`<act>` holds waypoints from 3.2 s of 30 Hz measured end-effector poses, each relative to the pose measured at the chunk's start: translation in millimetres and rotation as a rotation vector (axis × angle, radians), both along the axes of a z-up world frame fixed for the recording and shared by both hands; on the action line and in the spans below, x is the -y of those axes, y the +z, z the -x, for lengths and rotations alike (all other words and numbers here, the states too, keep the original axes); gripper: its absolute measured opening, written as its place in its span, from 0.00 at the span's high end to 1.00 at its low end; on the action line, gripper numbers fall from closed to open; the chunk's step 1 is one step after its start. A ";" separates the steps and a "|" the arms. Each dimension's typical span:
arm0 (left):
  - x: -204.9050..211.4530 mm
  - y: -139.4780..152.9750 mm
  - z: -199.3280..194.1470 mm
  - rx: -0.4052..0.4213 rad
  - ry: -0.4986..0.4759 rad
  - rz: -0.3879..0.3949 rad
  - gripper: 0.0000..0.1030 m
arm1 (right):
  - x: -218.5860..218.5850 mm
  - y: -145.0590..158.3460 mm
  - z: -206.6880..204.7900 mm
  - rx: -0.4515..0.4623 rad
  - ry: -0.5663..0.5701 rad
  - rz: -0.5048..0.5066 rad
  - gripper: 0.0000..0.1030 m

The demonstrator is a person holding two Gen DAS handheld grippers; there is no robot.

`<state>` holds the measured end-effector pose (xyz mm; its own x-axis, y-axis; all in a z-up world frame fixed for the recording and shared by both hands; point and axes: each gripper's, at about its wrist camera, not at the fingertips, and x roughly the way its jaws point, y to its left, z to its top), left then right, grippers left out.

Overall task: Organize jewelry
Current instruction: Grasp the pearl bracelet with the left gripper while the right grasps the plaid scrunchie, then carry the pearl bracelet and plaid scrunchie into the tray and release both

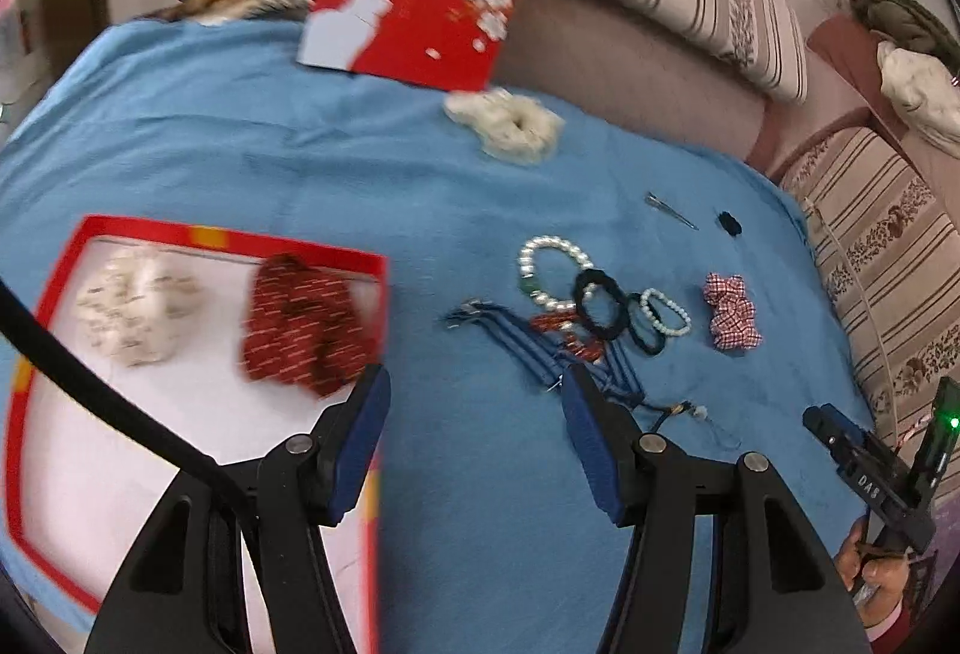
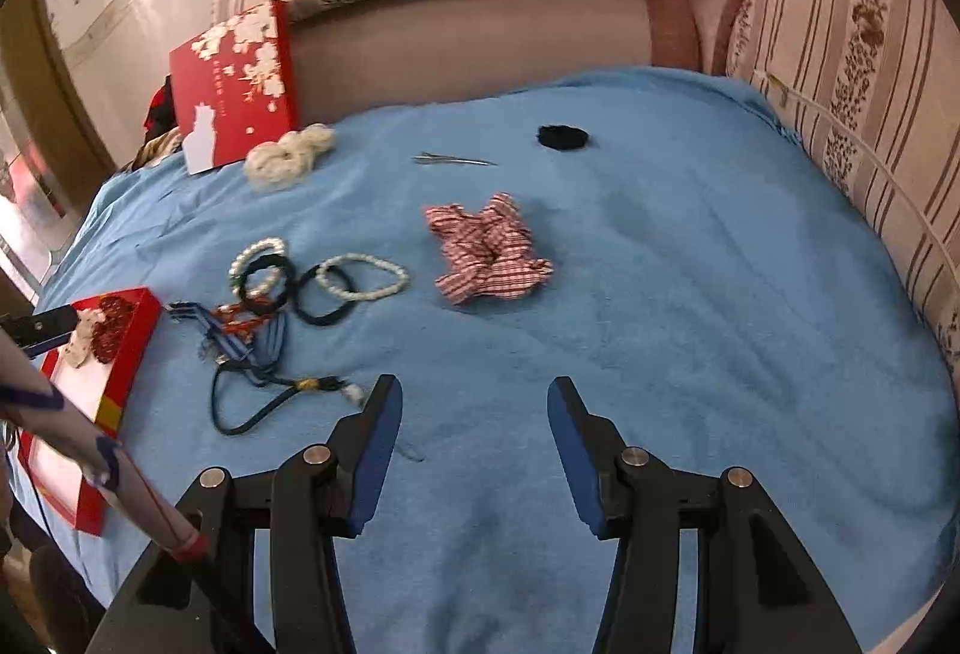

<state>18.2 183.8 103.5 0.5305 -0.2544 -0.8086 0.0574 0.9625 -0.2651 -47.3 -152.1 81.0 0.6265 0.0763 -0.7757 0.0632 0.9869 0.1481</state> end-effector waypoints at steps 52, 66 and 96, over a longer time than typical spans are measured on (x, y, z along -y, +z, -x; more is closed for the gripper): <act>-30.0 98.3 21.5 0.114 -0.047 -0.049 0.91 | -100.9 79.1 -18.3 0.140 0.252 -0.062 0.88; -168.4 30.7 52.4 -0.019 0.154 0.026 0.91 | -276.6 46.6 0.0 0.037 0.542 -0.041 0.88; -265.5 -56.8 48.9 -0.138 0.316 0.108 0.91 | -386.7 -33.3 29.3 -0.198 0.770 0.026 0.88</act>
<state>-30.7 449.3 46.7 0.4844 -0.1829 -0.8555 -0.2817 0.8932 -0.3505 -76.5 234.5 47.8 0.2555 0.4122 -0.8745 -0.6153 0.7671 0.1818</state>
